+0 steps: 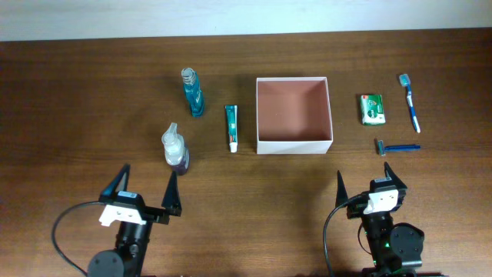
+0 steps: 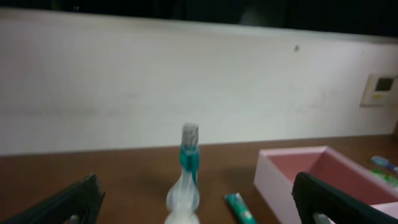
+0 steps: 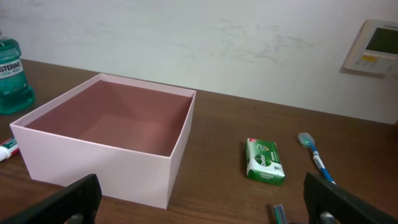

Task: Pack container
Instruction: 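Move the left gripper forward over the teal Listerine bottle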

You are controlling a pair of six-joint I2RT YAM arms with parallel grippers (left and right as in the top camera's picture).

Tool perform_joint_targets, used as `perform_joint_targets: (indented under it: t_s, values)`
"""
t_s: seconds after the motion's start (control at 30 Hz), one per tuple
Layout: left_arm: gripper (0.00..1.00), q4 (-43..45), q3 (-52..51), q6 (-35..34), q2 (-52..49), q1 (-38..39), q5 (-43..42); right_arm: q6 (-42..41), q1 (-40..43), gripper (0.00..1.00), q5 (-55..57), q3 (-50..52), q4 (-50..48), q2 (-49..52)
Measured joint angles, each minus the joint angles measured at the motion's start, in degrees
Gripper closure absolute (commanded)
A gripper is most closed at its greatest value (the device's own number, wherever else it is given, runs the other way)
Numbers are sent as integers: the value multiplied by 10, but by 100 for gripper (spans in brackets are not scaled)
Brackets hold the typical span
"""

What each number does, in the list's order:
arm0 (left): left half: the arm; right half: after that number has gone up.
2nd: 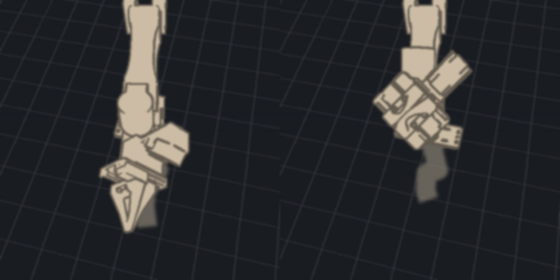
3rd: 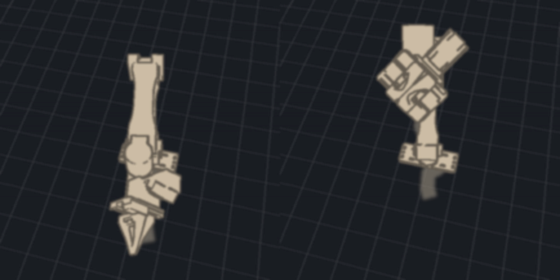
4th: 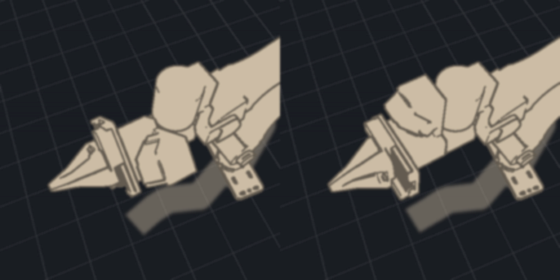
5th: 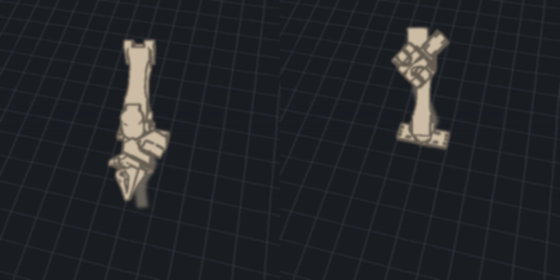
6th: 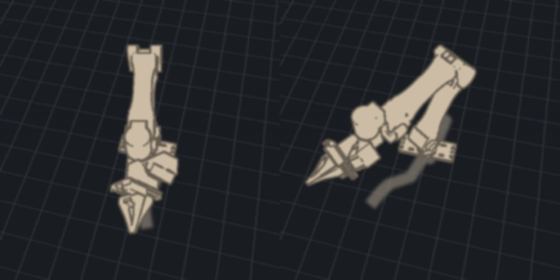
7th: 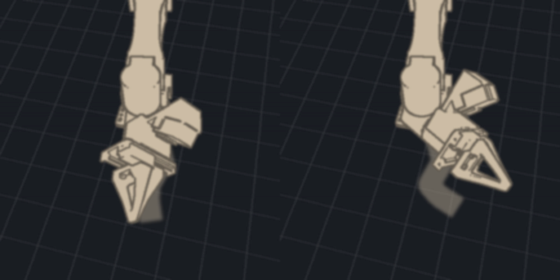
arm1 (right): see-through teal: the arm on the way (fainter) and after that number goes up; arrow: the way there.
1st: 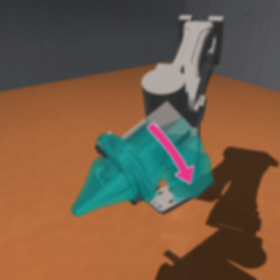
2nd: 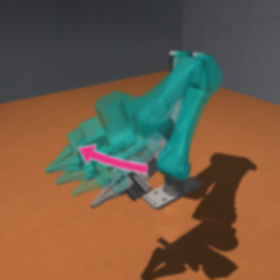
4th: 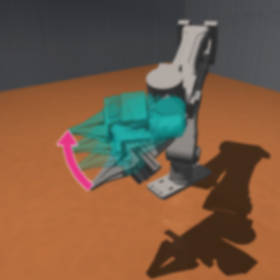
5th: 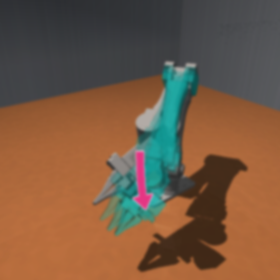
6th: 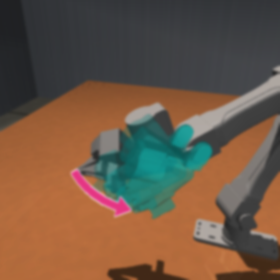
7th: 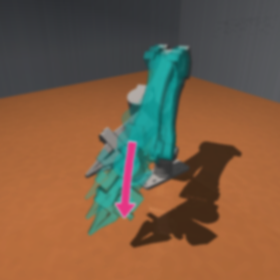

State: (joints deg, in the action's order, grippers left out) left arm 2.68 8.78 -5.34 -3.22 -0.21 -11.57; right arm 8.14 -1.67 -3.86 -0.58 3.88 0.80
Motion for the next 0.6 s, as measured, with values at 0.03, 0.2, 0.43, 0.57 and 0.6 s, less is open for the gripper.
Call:
perform_joint_targets:
  t_s: [0.03,0.2,0.43,0.57,0.6]
  values:
    - [1,-1,17,0,-13,0,-4,0,0,1,0,0,0,0]
    - [1,-29,118,25,-104,0,-42,0,0,1,0,0,0,0]
    - [1,-123,313,93,-288,0,-124,0,0,1,0,0,0,0]
    - [1,-124,405,108,-360,0,-168,0,0,1,0,0,0,0]
    - [1,-130,429,110,-375,0,-176,0,0,1,0,0,0,0]
